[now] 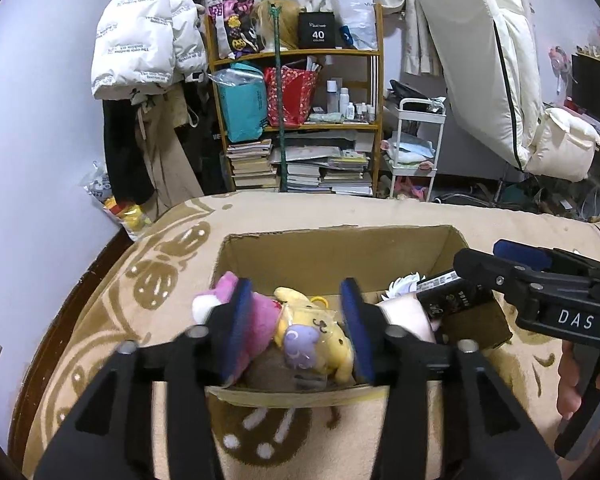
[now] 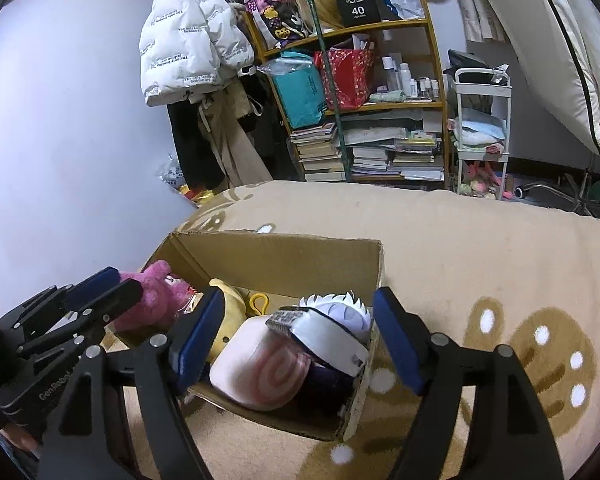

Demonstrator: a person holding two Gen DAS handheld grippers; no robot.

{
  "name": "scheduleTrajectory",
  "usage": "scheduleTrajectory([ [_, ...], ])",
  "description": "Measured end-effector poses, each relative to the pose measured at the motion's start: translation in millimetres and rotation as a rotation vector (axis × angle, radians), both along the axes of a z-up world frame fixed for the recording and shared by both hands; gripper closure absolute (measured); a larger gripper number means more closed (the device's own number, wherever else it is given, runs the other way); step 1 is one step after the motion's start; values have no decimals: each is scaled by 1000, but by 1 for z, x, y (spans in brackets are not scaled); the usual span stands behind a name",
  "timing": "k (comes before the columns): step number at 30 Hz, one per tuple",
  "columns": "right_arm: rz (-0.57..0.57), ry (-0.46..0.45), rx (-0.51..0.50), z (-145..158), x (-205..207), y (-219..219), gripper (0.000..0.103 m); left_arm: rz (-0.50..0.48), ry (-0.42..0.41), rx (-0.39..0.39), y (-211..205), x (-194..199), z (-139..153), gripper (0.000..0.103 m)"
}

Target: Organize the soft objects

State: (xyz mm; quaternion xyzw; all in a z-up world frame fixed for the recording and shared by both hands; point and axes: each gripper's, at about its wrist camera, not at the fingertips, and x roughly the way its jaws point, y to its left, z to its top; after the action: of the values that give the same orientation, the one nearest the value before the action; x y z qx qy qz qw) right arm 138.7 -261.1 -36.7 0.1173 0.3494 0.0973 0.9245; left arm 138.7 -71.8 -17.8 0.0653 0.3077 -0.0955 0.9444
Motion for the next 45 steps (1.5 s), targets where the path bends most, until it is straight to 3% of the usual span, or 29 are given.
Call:
scheduleTrajectory([
  [5,-10,-10,4,5,-4,-2,14,-3,-29,1,2,-8,9,46],
  [11,-11,-36,-25,14,-11,-1,13,9,-58,11,6,-18,17,32],
  [15,-26,-55,-45,19,-16,-1,3,12,-83,14,10,-27,26,16],
  [19,-40,-73,-57,26,-22,-3,0,23,-106,28,14,-35,33,4],
  [30,-109,-121,-104,41,-54,-10,0,62,-126,32,30,-58,51,3],
  [45,-172,-212,-47,75,-112,-16,0,69,-152,6,47,-111,71,3],
])
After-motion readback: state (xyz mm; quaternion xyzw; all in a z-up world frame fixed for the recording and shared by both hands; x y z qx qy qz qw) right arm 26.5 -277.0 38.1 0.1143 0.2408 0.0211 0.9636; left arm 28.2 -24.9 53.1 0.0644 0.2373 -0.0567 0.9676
